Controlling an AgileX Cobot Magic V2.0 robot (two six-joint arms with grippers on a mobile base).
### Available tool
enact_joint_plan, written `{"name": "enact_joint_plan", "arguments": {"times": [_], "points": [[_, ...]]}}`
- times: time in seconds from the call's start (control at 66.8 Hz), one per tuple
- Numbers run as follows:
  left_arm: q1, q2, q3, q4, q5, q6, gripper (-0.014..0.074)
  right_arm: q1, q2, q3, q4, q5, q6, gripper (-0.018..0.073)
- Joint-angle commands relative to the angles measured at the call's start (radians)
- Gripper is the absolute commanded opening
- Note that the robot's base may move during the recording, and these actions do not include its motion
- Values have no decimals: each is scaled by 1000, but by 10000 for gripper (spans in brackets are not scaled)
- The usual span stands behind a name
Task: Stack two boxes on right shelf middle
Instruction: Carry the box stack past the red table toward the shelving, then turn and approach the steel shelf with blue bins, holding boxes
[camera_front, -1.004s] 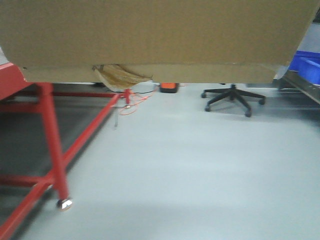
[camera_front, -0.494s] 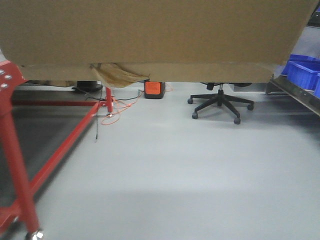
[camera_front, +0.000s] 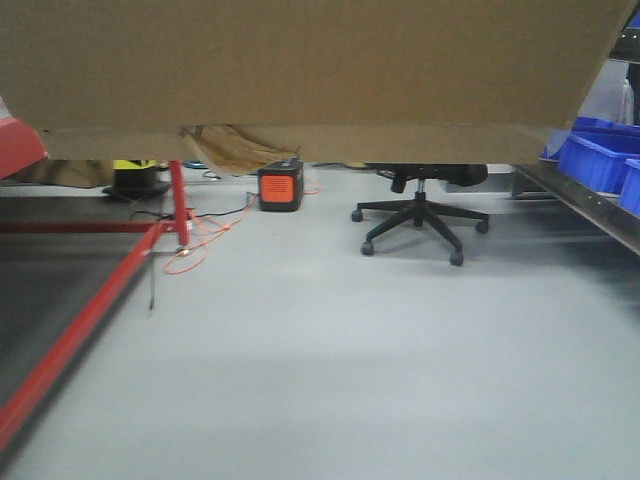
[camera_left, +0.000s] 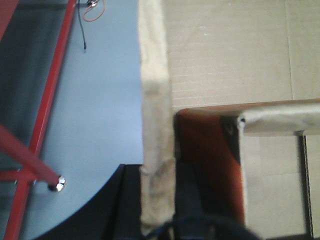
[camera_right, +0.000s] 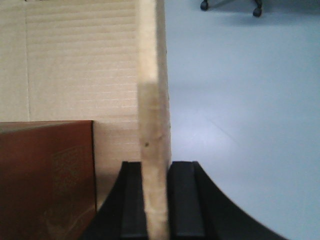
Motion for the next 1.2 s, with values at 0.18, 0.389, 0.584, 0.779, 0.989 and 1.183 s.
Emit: {"name": "enact_joint_plan", "arguments": {"times": [0.18, 0.389, 0.584, 0.779, 0.989, 1.183], "points": [[-1, -12, -11, 58, -2, -2, -111, -7, -13, -9, -44, -51, 6, -162], [-1, -12, -11, 58, -2, -2, -111, -7, -13, -9, -44, -91, 6, -162], [-1, -12, -11, 58, -2, -2, -111, -7, -13, -9, -44, -164, 6, -162], [-1, -12, -11, 58, -2, -2, -111, -7, -13, -9, -44, -251, 6, -162], [-1, -12, -11, 58, -2, -2, -111, -7, -13, -9, -44, -329, 6, -162], [-1, -12, -11, 58, -2, -2, -111, -7, -13, -9, -44, -399, 6, -162]]}}
